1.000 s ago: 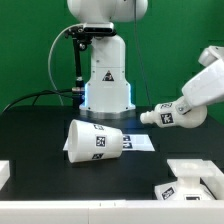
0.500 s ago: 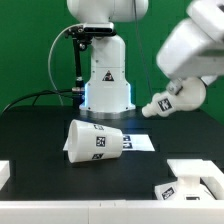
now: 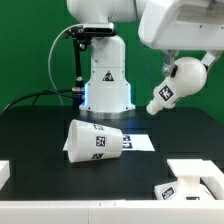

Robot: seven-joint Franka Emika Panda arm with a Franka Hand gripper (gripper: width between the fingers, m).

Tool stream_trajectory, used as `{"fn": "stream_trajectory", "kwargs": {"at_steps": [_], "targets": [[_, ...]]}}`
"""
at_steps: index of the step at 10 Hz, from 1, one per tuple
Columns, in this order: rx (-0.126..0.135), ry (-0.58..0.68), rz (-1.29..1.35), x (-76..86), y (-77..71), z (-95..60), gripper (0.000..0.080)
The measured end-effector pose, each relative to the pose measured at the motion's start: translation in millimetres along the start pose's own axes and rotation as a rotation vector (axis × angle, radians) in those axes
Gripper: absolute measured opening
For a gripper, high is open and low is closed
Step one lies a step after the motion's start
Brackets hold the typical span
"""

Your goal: Assemble lamp

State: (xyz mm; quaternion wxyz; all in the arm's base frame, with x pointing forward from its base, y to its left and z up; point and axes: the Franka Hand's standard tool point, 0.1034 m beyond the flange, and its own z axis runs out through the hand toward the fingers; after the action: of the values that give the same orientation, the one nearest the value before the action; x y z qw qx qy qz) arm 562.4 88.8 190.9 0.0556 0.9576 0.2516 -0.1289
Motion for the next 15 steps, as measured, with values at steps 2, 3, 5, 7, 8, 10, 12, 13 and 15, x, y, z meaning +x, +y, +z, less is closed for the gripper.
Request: {"fn": "stream_trajectory", "kwargs": {"at_steps": [2, 3, 5, 7, 8, 10, 12, 13, 15], "targets": [[0.130, 0.079, 0.114, 7.6, -3.9, 1.9, 0.0567], [0.196, 0.150, 0.135, 18.6, 4.9, -5.8, 0.0567], [0.267, 0.267, 0.192, 32.7, 16.3, -21.5, 0.0567], [0.192, 0.440, 0.226, 36.9, 27.8, -27.0, 0.0567], [0.164, 0.500, 0.242, 36.2, 32.5, -24.7, 0.0567], [0.096, 0.621, 0.257, 39.3, 44.4, -23.8, 0.0567], [0.074, 0.652, 0.268, 34.8, 47.4, -9.0, 0.0567], [0.106, 0.612, 0.266, 35.1, 42.7, -4.6, 0.0567], [0.139, 0.599, 0.300, 39.4, 32.8, -6.2, 0.0567]]}}
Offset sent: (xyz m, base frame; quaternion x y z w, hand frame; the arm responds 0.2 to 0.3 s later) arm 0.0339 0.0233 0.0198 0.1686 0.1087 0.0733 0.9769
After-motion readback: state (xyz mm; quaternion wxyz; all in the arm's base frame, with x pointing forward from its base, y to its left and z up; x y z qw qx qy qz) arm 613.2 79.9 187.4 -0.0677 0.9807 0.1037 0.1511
